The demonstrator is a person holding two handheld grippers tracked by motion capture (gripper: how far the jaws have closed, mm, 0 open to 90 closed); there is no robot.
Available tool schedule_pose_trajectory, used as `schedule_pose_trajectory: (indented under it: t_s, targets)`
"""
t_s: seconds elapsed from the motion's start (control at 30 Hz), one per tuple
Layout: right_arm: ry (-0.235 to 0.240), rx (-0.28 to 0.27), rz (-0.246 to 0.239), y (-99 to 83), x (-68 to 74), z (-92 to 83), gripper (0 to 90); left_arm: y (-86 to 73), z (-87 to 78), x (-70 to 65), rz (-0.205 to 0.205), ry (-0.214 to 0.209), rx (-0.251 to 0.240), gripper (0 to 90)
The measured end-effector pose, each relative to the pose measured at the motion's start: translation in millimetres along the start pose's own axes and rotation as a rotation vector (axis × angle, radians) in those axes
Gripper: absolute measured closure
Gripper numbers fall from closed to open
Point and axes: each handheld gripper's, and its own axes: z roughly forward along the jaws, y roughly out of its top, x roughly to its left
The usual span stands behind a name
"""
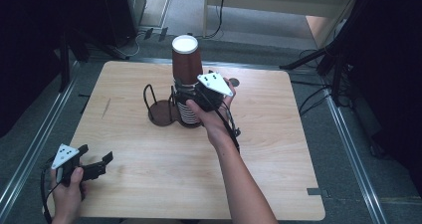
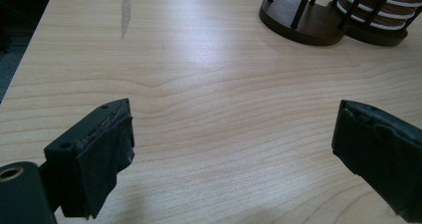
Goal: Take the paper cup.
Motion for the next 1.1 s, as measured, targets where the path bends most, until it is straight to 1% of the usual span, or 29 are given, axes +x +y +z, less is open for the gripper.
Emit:
schedule_pose_trajectory:
  t_s: [0.13, 0.17, 0.23, 0.3, 0.33, 0.43, 0.47, 0.53, 0.7, 0.9, 0.93, 1.1]
  targets:
    - [0.010, -0.013, -0.012, 2.9, 0.6, 2.6, 0.1, 0.0, 0.0, 0.0, 0.002, 0.000, 0.001, 3.9]
    - [0.016, -0.020, -0.014, 4.2, 0.3, 3.1, 1.7, 0.0, 0.0, 0.0, 0.003, 0.000, 0.000, 3.9]
    - [0.020, -0.034, -0.002, 6.5, 0.8, 3.5, 7.4, 0.0, 0.0, 0.1, 0.003, -0.001, 0.001, 3.9]
    - [0.023, -0.036, -0.003, 7.5, 1.3, 3.9, 7.9, 0.0, -0.1, 0.2, 0.001, -0.003, 0.001, 3.9]
    - [0.020, -0.033, -0.019, 8.8, 2.6, 6.1, 7.7, 0.0, -0.3, 0.2, 0.000, -0.003, 0.001, 3.9]
    - [0.013, -0.029, -0.031, 9.6, 3.6, 7.9, 7.0, 0.0, -0.3, 0.2, -0.002, -0.004, 0.001, 3.9]
    - [0.006, -0.028, -0.051, 10.8, 5.3, 9.9, 6.5, -0.1, -0.3, 0.3, -0.003, -0.006, 0.000, 3.9]
    - [0.006, -0.027, -0.066, 12.2, 7.0, 11.6, 5.3, 0.0, -0.4, 0.4, -0.003, -0.006, 0.001, 3.9]
    - [-0.004, -0.017, -0.076, 16.0, 11.1, 17.2, 3.6, 0.0, -0.4, 0.5, -0.003, -0.007, -0.001, 3.9]
    - [-0.011, -0.006, -0.082, 16.0, 10.9, 23.3, 3.9, -0.2, -0.4, 0.7, -0.007, -0.008, -0.006, 3.9]
    - [-0.030, -0.008, -0.086, 15.4, 11.1, 24.4, 7.0, -0.2, -0.5, 0.7, -0.007, -0.008, -0.007, 3.9]
    - [-0.023, -0.003, -0.081, 15.7, 10.9, 25.7, 8.9, -0.2, -0.5, 1.0, -0.003, -0.007, -0.007, 3.9]
